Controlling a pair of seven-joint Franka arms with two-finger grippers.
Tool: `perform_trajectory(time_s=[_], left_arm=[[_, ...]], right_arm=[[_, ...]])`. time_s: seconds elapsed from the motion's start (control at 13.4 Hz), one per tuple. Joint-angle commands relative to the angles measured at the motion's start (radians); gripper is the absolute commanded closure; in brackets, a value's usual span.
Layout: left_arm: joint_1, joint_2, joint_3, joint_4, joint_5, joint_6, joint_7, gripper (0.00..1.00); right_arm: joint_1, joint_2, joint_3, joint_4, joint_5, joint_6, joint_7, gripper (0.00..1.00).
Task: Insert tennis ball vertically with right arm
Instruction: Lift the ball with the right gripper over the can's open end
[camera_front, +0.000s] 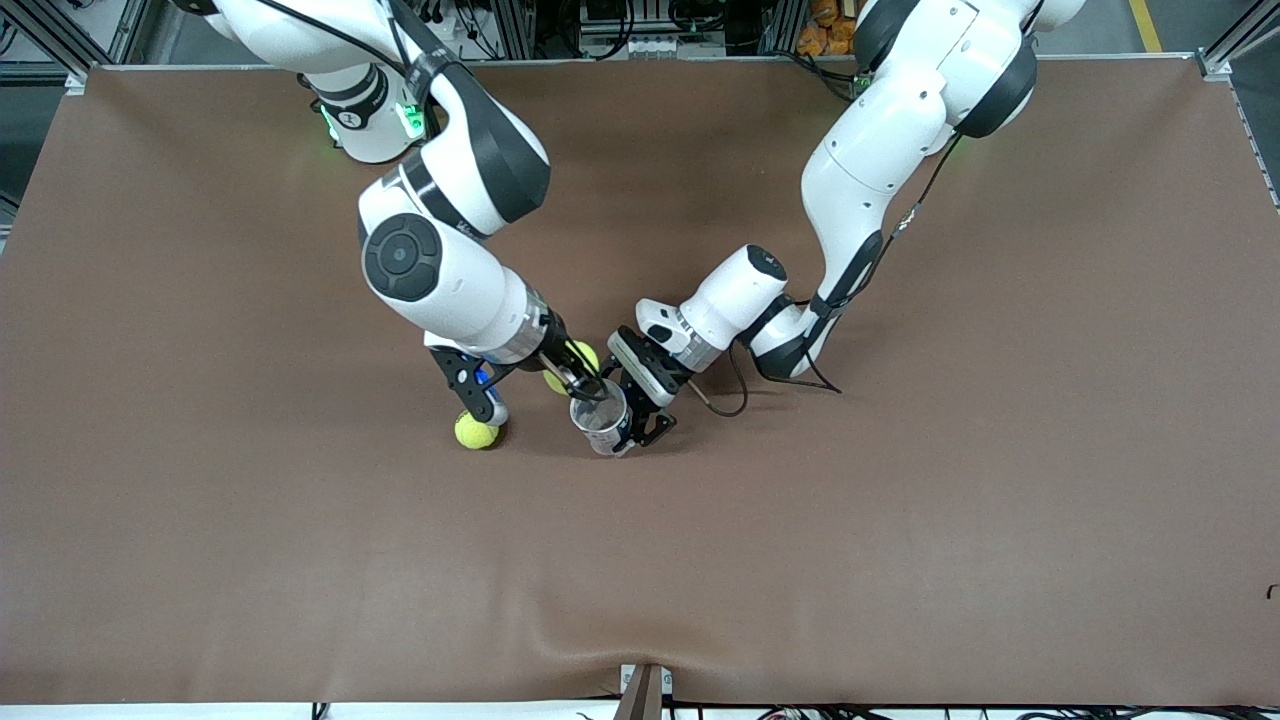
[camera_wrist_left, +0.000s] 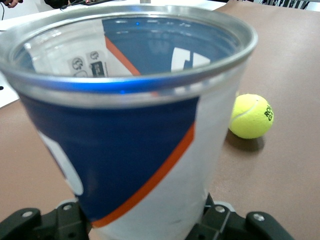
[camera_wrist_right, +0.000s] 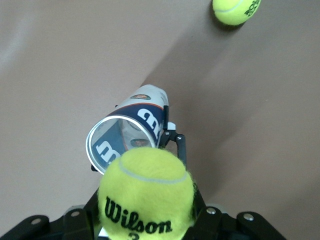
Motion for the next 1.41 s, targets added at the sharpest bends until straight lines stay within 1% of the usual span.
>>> perform_trajectory(time_s=[0.0,0.15,0.22,0.3,0.37,0.52,0.74,0.82,0.89,1.04,1.19,1.27,1.34], left_arm=[[0.001,0.008,0.0,-0.001,-0.009,0.013,-0.008,0.22],[0.001,0.008,0.0,-0.001,-0.009,0.013,-0.008,0.22],[0.001,0.008,0.0,-0.001,-0.009,0.013,-0.01,0.22],[0.001,0.008,0.0,-0.001,-0.009,0.013,-0.008,0.22],[0.001,0.008,0.0,-0.001,-0.009,0.013,-0.008,0.22],[0.004,0.008,0.0,-0.001,-0.007,0.013,-0.008,0.22],[0.004,0.008,0.0,0.0,-0.006,0.013,-0.01,0.22],[0.004,0.008,0.0,0.0,-0.007,0.013,-0.008,0.22],[0.004,0.008,0.0,0.0,-0.007,0.013,-0.008,0.22],[0.004,0.008,0.0,0.0,-0.007,0.013,-0.008,0.22],[0.004,0.008,0.0,0.0,-0.006,0.013,-0.008,0.22],[0.004,0.008,0.0,0.0,-0.007,0.013,-0.008,0.22],[0.006,0.008,0.0,0.0,-0.006,0.013,-0.01,0.22]], right_arm=[[0.014,0.043,-0.004,0.031,0.011,0.05,0.037,0.97],[0.014,0.053,-0.004,0.034,0.011,0.072,0.039,0.95],[0.017,0.069,-0.004,0.041,0.011,0.096,0.047,0.79],[0.022,0.078,-0.004,0.042,0.011,0.112,0.054,0.38],[0.023,0.084,-0.004,0.044,0.009,0.115,0.051,0.0],[0.054,0.086,-0.012,0.047,-0.002,0.13,0.05,0.0],[0.052,0.077,-0.01,0.068,-0.003,0.107,0.051,0.0],[0.04,0.072,-0.01,0.083,-0.002,0.068,0.048,0.0],[0.026,0.072,-0.012,0.125,-0.002,0.0,0.044,0.0],[-0.035,0.069,-0.01,0.185,-0.002,-0.136,0.019,0.0],[-0.112,0.066,-0.012,0.186,-0.003,-0.259,-0.137,0.0],[-0.148,0.064,-0.012,0.183,-0.006,-0.298,-0.194,0.0],[-0.182,0.064,-0.013,0.177,-0.021,-0.307,-0.234,0.0]])
